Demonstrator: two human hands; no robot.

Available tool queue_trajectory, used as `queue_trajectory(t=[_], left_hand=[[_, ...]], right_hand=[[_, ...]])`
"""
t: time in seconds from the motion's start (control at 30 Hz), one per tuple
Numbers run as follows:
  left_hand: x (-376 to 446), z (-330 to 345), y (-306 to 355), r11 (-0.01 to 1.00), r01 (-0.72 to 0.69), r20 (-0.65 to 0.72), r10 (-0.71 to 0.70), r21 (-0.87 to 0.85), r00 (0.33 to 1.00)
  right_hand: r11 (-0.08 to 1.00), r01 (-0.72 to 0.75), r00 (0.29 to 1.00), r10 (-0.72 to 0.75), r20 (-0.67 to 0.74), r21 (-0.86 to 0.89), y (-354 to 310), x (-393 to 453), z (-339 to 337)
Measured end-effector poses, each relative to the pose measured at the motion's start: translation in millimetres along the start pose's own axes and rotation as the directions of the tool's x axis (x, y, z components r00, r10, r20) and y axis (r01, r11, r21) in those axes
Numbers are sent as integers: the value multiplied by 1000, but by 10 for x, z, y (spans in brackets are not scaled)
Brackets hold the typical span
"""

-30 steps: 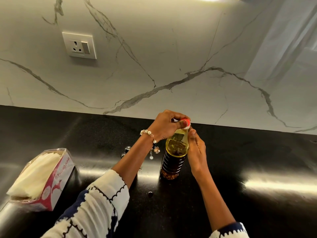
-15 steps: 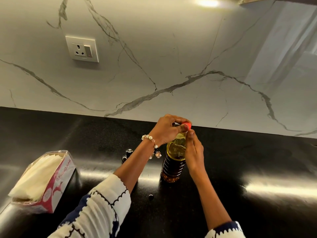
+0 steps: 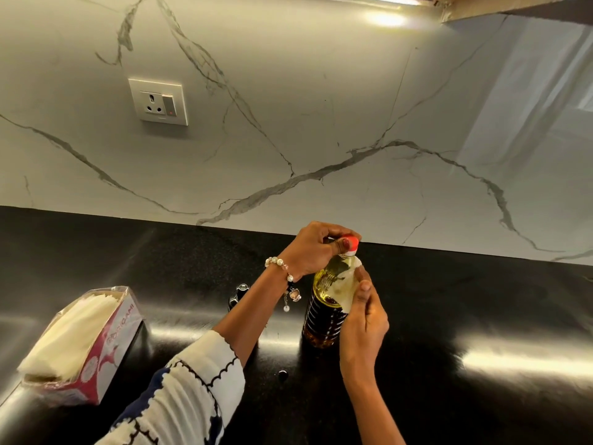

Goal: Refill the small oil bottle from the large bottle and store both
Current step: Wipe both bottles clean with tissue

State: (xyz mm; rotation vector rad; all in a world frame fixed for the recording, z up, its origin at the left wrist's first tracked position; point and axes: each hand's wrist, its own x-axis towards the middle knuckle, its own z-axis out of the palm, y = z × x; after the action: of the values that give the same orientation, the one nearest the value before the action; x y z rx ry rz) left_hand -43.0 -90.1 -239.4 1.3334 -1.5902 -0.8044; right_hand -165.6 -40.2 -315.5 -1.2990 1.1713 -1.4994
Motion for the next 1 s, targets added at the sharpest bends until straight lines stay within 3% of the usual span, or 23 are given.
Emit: queue_trajectory(t=[0.13, 0.27, 0.47, 0.57, 0.77, 1.0], left_hand=[[2, -11, 47, 1000, -19, 55, 20, -9, 998], [-11, 0, 53, 999, -30, 27, 30, -22, 999], [-5, 6, 50, 999, 7, -40, -8, -32, 999], [-3, 45, 37, 998, 41, -61, -45, -54, 997], [-1, 31, 44, 992, 71, -39, -76, -108, 996], [11, 60, 75, 976, 145, -108, -163, -161, 981]], right_hand=[[999, -1, 994, 5, -105, 39, -32, 108, -39], [1000, 6, 999, -6, 45, 3, -58, 304, -12], [985, -168, 964, 156, 213, 37, 72, 453, -2], [975, -214, 962, 201, 188, 53, 145, 300, -55], [988, -80, 989, 61, 137, 135, -18, 183, -29], [972, -196, 967, 171, 188, 126, 64, 477, -19]])
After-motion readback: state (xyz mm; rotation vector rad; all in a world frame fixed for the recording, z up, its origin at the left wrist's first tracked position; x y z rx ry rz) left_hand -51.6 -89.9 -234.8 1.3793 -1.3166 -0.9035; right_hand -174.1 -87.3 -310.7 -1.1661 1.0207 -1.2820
